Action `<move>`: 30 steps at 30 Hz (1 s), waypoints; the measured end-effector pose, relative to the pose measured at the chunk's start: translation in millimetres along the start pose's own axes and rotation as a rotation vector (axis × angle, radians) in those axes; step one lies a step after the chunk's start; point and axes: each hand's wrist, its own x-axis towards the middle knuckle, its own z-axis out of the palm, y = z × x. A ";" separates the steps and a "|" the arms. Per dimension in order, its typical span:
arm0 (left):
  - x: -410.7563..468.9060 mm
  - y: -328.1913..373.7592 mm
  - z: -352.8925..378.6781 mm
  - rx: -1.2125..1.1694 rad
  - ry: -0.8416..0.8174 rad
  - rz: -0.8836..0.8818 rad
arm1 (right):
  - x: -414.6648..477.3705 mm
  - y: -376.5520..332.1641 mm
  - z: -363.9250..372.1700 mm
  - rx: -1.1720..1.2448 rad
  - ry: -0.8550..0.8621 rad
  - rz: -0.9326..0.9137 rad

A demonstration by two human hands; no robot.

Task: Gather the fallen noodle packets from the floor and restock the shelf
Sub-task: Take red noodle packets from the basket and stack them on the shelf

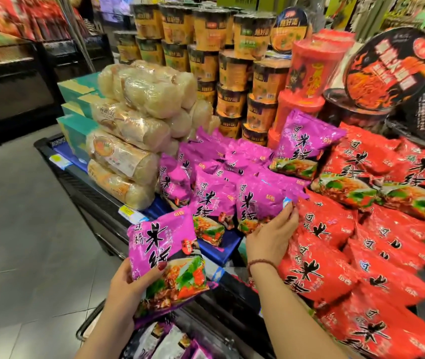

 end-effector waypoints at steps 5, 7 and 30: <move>2.6 -1.9 -4.1 0.000 0.025 0.005 | 0.4 13.5 3.6 -0.135 0.032 -0.377; 5.7 -6.2 -6.6 0.008 0.037 -0.001 | 3.3 11.4 3.0 -0.193 -0.111 -0.463; 41.4 -31.7 30.7 0.146 -0.157 -0.004 | 61.8 24.1 -3.3 -0.688 -0.664 -0.392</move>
